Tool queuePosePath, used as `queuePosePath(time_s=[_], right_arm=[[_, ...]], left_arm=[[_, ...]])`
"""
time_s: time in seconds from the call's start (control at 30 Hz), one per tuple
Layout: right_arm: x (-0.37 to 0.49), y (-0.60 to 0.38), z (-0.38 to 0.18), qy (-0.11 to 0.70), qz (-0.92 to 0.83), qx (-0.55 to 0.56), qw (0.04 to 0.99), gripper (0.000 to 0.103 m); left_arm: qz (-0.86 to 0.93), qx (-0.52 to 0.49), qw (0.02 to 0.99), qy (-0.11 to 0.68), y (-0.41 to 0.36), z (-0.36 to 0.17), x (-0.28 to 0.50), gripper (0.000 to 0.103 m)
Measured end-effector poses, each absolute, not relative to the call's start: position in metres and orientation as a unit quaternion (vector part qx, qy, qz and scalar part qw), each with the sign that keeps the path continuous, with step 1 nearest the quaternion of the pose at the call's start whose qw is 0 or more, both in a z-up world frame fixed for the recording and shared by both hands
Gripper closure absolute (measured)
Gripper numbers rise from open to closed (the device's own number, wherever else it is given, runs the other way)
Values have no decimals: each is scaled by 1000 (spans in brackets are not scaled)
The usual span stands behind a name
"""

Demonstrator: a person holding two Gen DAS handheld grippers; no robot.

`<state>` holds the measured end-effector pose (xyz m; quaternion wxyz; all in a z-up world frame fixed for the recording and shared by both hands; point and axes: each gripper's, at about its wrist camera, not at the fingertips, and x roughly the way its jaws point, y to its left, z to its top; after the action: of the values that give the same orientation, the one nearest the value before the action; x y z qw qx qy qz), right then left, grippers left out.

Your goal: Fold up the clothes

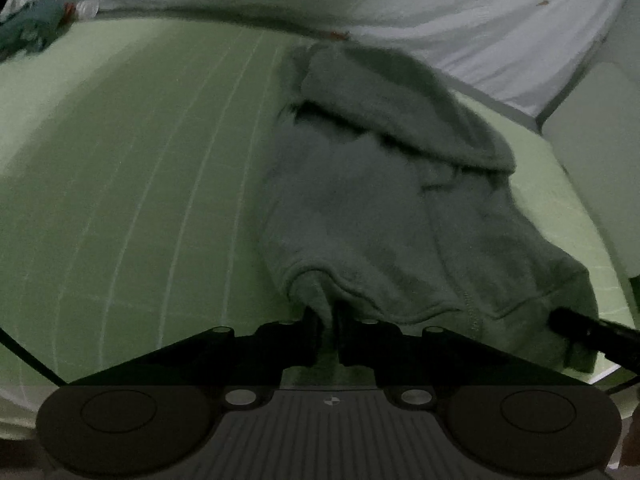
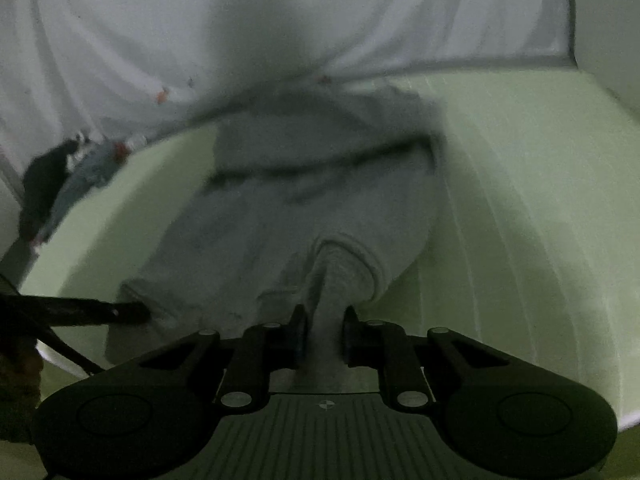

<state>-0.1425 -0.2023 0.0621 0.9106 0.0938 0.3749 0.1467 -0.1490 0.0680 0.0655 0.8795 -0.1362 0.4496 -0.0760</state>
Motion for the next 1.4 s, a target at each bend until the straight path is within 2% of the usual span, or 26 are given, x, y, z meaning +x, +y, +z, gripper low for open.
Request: queuePosePath(time_s=[0.23, 0.77, 0.9, 1.4], right_arm=[[-127, -210, 81, 344, 156, 121, 918, 82], [-37, -242, 106, 300, 173, 191, 919, 83], [-1, -256, 104, 299, 176, 202, 916, 87], [80, -273, 80, 299, 164, 232, 911, 89]], left_arm=[[-56, -182, 888, 418, 66, 90, -127, 93], [-22, -195, 905, 378, 55, 119, -39, 93], [-2, -200, 907, 371, 48, 119, -11, 93], [5, -273, 896, 351, 52, 102, 80, 93]])
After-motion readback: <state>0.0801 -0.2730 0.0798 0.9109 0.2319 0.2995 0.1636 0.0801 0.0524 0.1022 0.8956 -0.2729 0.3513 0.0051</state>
